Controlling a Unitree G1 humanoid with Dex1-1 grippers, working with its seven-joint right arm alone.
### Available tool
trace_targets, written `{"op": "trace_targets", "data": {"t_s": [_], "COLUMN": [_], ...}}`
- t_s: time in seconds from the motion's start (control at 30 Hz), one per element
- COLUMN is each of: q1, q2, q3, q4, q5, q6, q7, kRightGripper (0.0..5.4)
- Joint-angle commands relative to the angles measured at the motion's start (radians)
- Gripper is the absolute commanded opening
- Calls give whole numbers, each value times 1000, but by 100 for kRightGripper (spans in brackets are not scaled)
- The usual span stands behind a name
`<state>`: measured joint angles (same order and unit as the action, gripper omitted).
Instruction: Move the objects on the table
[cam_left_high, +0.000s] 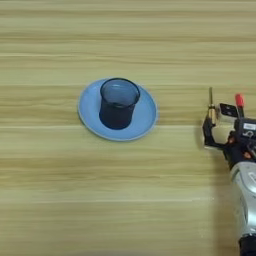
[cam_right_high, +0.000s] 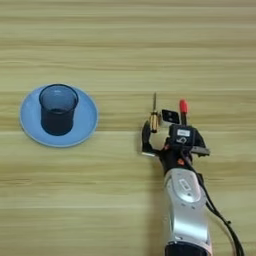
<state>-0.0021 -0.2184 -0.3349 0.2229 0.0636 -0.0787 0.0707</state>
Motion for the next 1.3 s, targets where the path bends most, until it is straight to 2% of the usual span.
{"op": "trace_targets", "data": {"t_s": [0.03,0.6,1.23,1.3], "q1": [-73,-246,-385,-394], "q2": [-52,-142,-196,-199], "q3": [-13,-25,-16,-15], "q4": [8,295,600,620], "q5": [11,34,47,47], "q6": [-51,-122,-204,-213], "q7": [4,62,110,113], "kRightGripper": [538,538,538,513]}}
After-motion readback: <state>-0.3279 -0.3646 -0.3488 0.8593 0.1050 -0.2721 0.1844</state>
